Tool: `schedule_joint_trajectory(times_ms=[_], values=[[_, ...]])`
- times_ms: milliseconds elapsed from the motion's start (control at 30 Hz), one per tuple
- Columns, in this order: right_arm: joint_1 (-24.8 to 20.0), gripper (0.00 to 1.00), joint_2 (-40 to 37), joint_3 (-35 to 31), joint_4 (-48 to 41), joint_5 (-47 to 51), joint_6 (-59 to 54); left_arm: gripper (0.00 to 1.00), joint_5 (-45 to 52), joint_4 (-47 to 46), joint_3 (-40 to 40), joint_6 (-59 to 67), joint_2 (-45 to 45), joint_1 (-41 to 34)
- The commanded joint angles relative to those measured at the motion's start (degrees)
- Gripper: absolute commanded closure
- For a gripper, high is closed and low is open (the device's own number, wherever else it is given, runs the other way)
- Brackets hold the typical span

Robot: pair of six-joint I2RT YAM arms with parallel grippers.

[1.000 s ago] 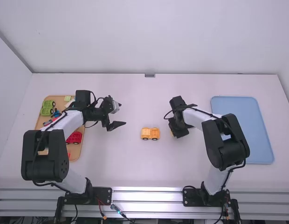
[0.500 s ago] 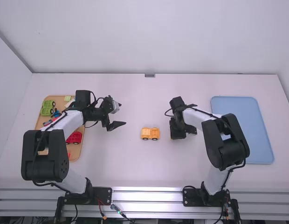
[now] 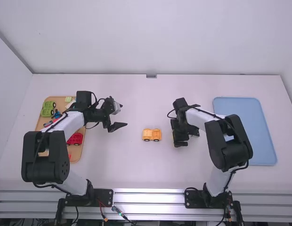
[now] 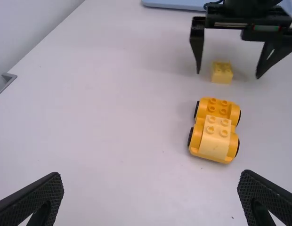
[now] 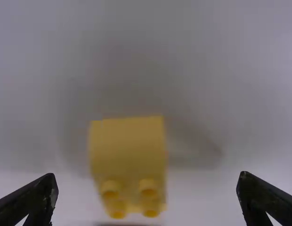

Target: Assemble lego blocks to make yellow taxi

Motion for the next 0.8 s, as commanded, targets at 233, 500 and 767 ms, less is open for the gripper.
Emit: schedule_joint_trajectory(times_ms=[233, 500, 767], values=[[-7.82, 0.01, 0.35, 16.39, -8.15, -17.62, -31.52, 0.01, 1.64, -0.31, -0.57, -0.13, -0.87, 0.00], [-12.81, 0.01, 0.35, 20.41, -6.23, -27.85, -39.30, 0.01, 1.40, -0.31, -0.74, -0.20, -0.87, -0.07], [-15.45, 0.01, 0.35, 20.41, -14.03, -38.64, -39.12, 0.01, 1.40, -0.33, -0.83, -0.20, -0.87, -0.02]])
